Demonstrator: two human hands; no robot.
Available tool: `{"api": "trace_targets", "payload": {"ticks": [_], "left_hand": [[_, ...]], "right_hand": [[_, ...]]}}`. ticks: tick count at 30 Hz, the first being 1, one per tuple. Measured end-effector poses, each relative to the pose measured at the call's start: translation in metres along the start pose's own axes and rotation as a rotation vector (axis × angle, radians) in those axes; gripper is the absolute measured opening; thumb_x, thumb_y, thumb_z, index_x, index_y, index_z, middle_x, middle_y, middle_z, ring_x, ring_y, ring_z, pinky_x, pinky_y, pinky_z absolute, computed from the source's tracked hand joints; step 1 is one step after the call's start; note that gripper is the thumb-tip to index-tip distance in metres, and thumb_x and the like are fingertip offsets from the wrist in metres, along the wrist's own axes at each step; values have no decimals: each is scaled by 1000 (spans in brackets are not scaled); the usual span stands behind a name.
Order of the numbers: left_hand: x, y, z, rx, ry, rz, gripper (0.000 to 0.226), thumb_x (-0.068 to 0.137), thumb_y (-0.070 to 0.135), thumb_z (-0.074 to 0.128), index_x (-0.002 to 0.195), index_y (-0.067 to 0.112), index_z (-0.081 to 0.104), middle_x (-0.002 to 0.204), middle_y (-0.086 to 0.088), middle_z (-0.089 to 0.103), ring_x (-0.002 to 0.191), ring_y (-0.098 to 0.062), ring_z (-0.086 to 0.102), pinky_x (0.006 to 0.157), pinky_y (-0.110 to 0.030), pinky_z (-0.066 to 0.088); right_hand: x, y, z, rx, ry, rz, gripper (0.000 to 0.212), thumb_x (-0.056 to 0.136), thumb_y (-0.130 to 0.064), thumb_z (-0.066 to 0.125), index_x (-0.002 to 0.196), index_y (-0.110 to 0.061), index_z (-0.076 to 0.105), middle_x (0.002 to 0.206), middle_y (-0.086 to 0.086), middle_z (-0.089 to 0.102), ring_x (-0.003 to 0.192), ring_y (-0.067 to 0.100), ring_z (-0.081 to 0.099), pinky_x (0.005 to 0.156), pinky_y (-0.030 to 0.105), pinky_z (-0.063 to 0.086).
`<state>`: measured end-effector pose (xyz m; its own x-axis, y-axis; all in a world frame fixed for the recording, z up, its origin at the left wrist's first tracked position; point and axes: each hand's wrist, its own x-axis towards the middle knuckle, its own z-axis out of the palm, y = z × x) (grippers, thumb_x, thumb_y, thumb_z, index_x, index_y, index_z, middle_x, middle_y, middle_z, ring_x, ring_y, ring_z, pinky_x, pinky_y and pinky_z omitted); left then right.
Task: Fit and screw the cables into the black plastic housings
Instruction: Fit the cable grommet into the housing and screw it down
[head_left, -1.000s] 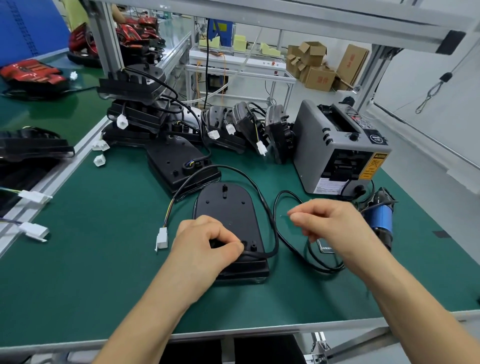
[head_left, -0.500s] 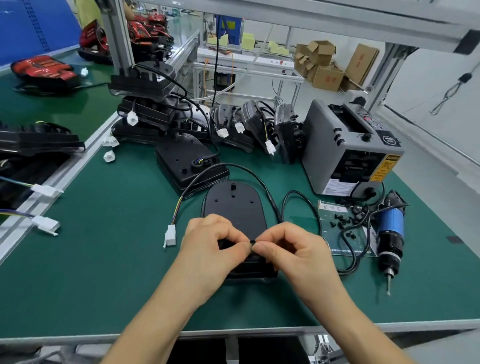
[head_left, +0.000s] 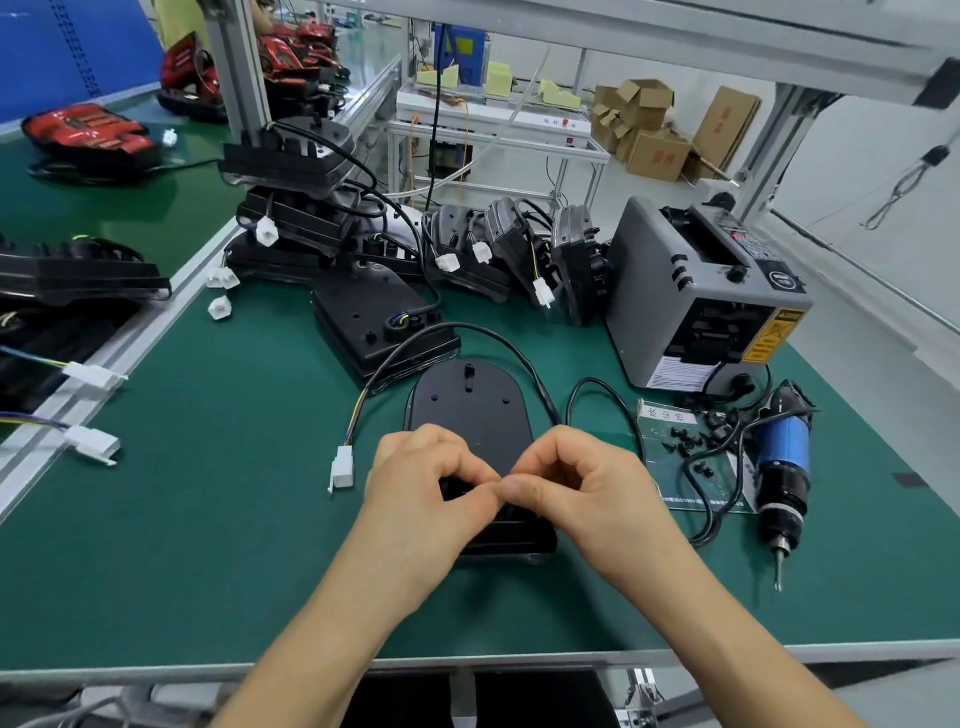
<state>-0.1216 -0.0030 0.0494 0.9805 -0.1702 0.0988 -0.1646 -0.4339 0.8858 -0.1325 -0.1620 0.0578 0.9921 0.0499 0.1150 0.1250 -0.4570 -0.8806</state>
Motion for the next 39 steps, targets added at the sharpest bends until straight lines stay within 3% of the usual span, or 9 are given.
{"api": "trace_targets", "payload": {"ticks": [7,9,12,23,32,35,39], "left_hand": [[-3,-4,1,-23,22,22,14,76,19,72,65,27,67,87,20,54,107,6,36,79,1,23],[-3,-5,2,-10,22,40,14,77,21,71,65,27,67,89,25,52,108,6,36,82,-3,24],[-3,-6,1,3,18,68,14,78,22,69,66,29,66,92,27,51,108,8,34,82,-1,23],[-3,-12,-8,37,-83,187,24,81,16,69,72,37,61,98,29,48,111,9,33,82,4,21],[-4,-19,-17,47,-92,259,21,84,14,68,91,32,59,103,23,52,115,6,38,87,1,24],[-4,-22,-17,52,-91,268,20,85,13,68,89,32,61,103,21,55,119,6,39,89,0,24],[-3,-25,-16,26,-91,263,10,82,21,68,86,30,64,100,23,56,118,3,43,90,-3,28]], "right_hand": [[-2,0,-5,-34,-31,-30,17,64,-47,74,72,-32,70,76,-10,67,70,6,59,65,20,48],[-2,1,-7,-66,-40,-47,8,71,-35,77,74,-34,70,78,-10,67,74,4,61,68,15,47],[-1,2,-8,-113,-40,-75,18,75,-22,78,74,-36,68,78,-11,66,76,4,60,68,13,44],[7,-5,-7,-247,-60,-74,23,75,-26,76,62,-38,61,77,-19,63,71,1,55,63,12,40],[20,-11,-16,-115,-238,152,14,80,-20,74,68,-24,66,61,-11,59,57,0,48,59,15,41],[28,-13,-20,-75,-344,207,13,81,-17,73,70,-21,67,58,-13,58,54,-1,47,55,10,38],[44,-19,-24,-198,-482,248,9,80,-21,73,72,-21,68,66,-5,60,62,8,49,59,19,41]]}}
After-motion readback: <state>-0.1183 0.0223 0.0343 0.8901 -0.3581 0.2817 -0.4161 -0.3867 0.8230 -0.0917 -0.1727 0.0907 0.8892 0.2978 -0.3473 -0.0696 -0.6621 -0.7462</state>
